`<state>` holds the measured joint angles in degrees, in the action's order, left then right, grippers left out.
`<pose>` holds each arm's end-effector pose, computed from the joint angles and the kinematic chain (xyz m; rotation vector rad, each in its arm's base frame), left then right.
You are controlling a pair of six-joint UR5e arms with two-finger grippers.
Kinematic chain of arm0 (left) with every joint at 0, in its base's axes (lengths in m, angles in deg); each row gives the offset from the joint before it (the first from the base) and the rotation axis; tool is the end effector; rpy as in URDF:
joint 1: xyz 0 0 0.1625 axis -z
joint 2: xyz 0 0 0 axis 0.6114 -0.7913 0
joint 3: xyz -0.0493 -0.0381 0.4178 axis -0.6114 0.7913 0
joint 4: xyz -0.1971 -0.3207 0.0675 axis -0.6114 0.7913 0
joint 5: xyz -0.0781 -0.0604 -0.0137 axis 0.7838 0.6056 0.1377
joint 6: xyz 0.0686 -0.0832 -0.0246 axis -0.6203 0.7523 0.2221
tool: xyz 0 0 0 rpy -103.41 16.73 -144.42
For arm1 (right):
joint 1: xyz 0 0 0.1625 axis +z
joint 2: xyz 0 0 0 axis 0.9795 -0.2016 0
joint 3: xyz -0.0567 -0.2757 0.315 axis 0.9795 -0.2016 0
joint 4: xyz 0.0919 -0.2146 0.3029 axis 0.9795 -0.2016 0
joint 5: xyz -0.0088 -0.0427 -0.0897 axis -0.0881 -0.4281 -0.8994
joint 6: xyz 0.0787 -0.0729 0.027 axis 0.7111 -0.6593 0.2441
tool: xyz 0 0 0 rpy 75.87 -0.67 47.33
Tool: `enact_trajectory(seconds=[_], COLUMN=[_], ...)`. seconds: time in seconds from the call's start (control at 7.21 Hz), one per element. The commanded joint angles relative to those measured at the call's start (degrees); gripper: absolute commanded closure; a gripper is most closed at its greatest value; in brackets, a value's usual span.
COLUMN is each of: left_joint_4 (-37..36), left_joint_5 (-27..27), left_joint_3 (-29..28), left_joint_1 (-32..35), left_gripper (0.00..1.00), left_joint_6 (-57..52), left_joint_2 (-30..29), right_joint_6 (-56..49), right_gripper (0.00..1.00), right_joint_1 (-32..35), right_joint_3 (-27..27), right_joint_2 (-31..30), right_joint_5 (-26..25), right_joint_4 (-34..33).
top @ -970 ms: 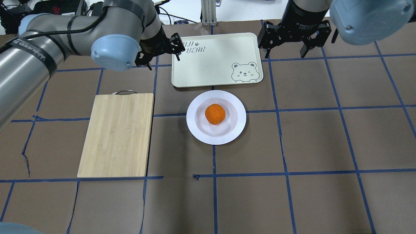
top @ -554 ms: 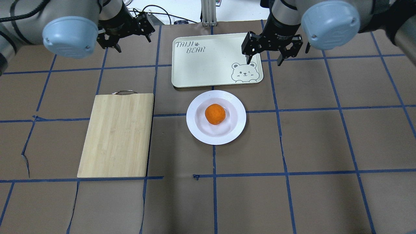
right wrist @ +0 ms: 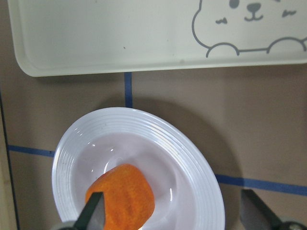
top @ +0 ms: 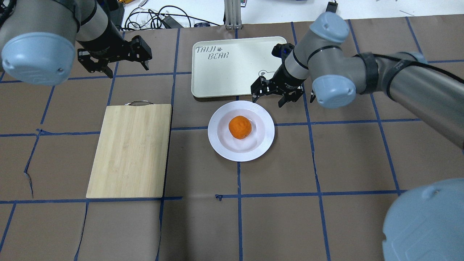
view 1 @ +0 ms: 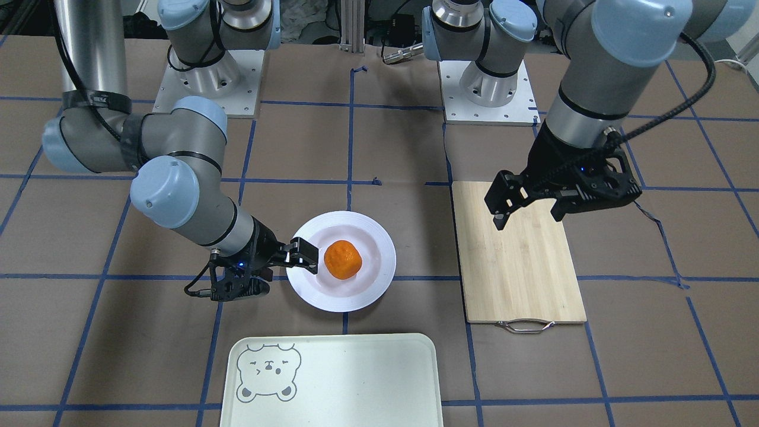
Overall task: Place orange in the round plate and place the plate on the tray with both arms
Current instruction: 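Lower the right gripper to the white plate rim while the left arm withdraws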
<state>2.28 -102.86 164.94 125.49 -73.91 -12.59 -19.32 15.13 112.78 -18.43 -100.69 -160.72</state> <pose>-0.1143 -0.5039 0.4361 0.2516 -3.1160 0.2211 0.2107 -0.5468 0.2387 -0.0155 2.7337 -0.0211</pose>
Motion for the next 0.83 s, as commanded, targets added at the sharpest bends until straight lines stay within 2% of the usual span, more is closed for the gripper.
enact_trajectory(seconds=[0.0,0.42,0.55,0.69], left_joint_4=[2.2,3.0,3.5,4.1], left_joint_5=[-0.3,-0.4,-0.4,-0.5], left_joint_3=[3.5,3.3,3.0,2.9], left_joint_1=[-0.1,-0.4,-0.5,-0.3], left_gripper=[0.0,0.0,0.0,0.0], left_joint_6=[-3.0,-3.2,-4.4,-4.5], left_joint_2=[4.1,4.5,4.5,4.4], right_joint_6=[-1.9,-1.3,-1.2,-1.1], right_gripper=[0.0,0.01,0.01,0.06], right_joint_1=[-0.6,-0.8,-0.8,-0.6], right_joint_3=[5.3,10.3,10.5,10.5], right_joint_2=[1.3,2.0,2.0,2.0], right_joint_5=[0.4,0.6,2.8,4.1], right_joint_4=[-6.7,-10.6,-10.6,-10.6])
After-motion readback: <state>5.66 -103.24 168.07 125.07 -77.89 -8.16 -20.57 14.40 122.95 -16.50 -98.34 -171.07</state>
